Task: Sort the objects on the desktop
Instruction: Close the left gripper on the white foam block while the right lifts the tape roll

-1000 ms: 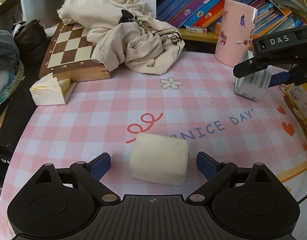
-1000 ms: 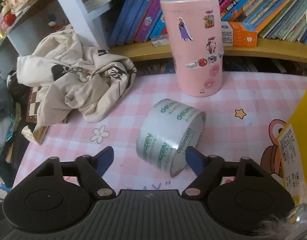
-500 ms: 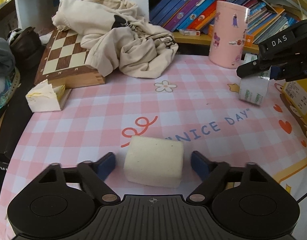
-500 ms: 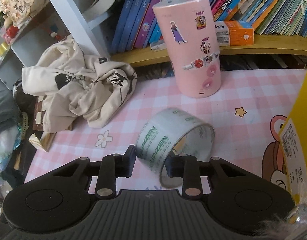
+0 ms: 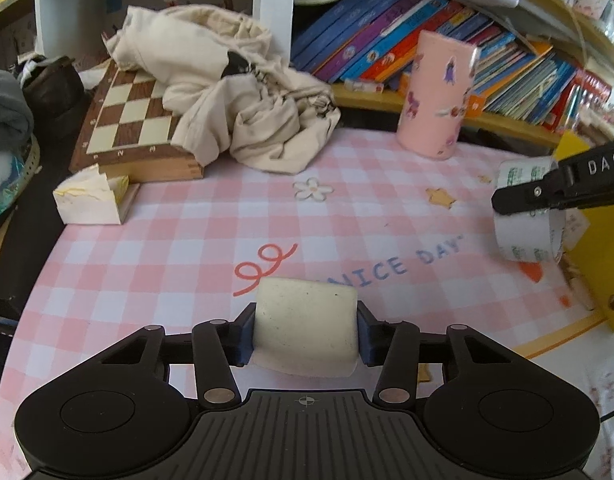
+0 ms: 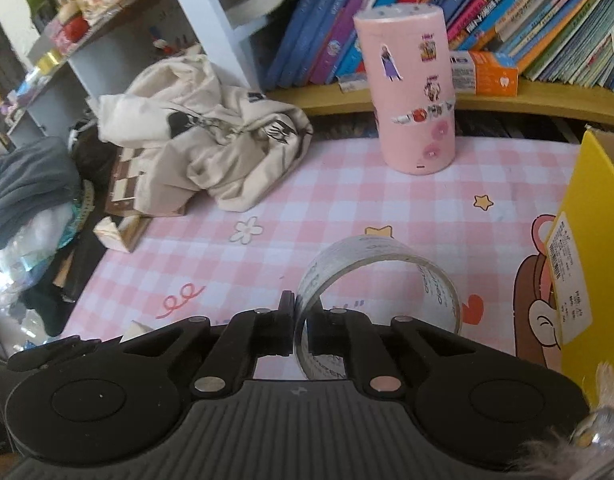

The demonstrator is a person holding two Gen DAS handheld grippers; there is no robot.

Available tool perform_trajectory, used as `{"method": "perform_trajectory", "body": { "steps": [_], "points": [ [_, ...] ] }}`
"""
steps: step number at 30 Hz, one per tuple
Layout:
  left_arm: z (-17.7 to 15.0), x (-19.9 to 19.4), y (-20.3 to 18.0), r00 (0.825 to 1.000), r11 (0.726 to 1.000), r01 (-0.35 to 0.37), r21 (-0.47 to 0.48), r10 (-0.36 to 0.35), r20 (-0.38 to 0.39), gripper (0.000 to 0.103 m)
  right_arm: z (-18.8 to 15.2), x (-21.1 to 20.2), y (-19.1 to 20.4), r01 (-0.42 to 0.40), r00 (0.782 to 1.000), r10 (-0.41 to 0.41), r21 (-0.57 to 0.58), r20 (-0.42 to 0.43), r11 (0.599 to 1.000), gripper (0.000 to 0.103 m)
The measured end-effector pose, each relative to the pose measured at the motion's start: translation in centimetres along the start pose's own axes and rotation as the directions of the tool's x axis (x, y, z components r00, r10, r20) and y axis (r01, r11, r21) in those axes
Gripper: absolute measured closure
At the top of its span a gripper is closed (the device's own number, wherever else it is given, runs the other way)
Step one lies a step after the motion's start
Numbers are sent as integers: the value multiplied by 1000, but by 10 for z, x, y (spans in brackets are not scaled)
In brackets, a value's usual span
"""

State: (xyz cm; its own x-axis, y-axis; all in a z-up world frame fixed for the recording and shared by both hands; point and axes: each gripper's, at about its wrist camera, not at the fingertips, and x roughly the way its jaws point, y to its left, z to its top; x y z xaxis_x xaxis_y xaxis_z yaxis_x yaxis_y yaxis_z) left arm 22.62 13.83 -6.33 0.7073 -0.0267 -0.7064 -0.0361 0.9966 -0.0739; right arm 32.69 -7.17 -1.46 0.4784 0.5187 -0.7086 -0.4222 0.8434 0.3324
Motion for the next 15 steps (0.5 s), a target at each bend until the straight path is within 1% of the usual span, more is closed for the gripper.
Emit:
{"method": "perform_trajectory", "body": {
  "steps": [4, 9, 15],
  "points": [
    [3, -17, -4, 999, 1000, 19, -1, -19, 36, 57, -8, -20, 1, -15, 1000, 15, -2, 9, 1000, 97],
    [3, -36, -13, 997, 999, 38, 15, -39, 67, 57, -25, -43, -2, -14, 1000, 14, -10, -16, 1000, 97],
    [0, -58, -27, 993, 996, 75, 56, -80, 88, 57, -50, -75, -3, 4, 999, -7, -86, -35, 996, 97]
  ]
}}
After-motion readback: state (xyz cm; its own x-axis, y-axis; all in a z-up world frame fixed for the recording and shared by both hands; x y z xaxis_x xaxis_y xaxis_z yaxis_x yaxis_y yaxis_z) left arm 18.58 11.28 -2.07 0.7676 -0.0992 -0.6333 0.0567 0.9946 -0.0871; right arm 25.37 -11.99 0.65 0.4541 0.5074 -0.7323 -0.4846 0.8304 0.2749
